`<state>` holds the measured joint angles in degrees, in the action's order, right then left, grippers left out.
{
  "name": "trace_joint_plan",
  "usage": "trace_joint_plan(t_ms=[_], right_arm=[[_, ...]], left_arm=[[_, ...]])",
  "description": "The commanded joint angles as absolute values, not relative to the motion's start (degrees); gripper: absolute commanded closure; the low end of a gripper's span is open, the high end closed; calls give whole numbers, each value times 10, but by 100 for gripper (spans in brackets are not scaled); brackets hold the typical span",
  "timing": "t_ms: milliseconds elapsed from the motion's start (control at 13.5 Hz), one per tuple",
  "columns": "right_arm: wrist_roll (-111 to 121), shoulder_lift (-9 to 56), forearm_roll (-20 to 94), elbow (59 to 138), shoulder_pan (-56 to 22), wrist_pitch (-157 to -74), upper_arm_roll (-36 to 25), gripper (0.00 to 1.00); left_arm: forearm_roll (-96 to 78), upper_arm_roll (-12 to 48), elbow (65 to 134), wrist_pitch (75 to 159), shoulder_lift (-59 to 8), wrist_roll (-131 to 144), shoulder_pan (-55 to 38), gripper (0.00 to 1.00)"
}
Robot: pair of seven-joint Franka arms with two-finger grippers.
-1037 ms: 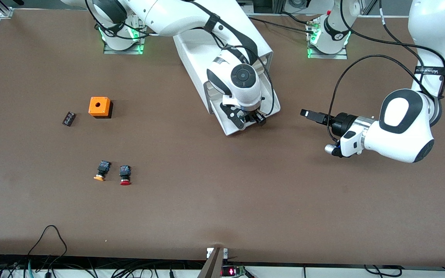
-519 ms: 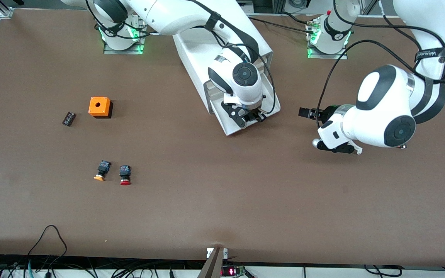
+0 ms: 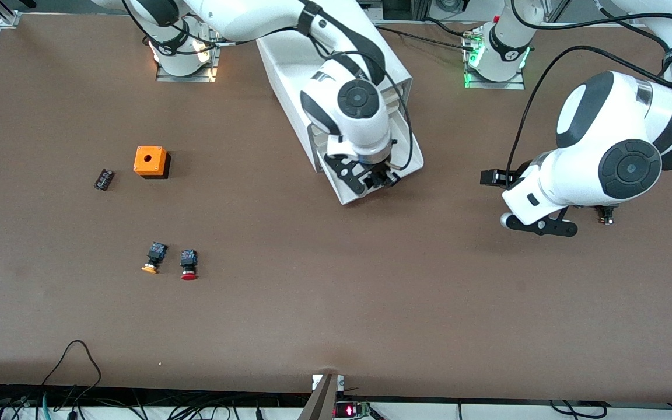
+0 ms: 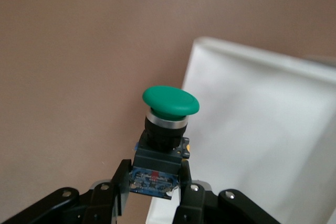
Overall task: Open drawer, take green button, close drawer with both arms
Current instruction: 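Grasp the green button with the right gripper while the left gripper releases, then lift the green button out with the right gripper while the left gripper repositions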
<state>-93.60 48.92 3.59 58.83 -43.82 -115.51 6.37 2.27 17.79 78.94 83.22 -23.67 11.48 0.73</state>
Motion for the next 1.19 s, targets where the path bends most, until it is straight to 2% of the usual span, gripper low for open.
trace_joint_plan(t_ms=[0, 296, 519, 815, 1111], right_arm=[[-798, 484, 36, 595, -381, -1137, 71, 100], [-558, 483, 39, 596, -299, -1051, 71, 100], [-387, 479, 33, 597, -244, -1002, 69, 100], [-239, 481, 33, 627, -165, -1004, 69, 100], [-100, 491, 30, 642, -115, -1036, 69, 100]], left_arm=[[39, 176, 782, 853, -258, 189, -1, 0], [-22, 178, 859, 944, -253, 268, -1, 0], [-21, 209, 927, 1021, -253, 403, -4, 0], [-6, 270, 1037, 1159, -242, 553, -11, 0], [77, 272, 1050, 1183, -243, 607, -46, 0]])
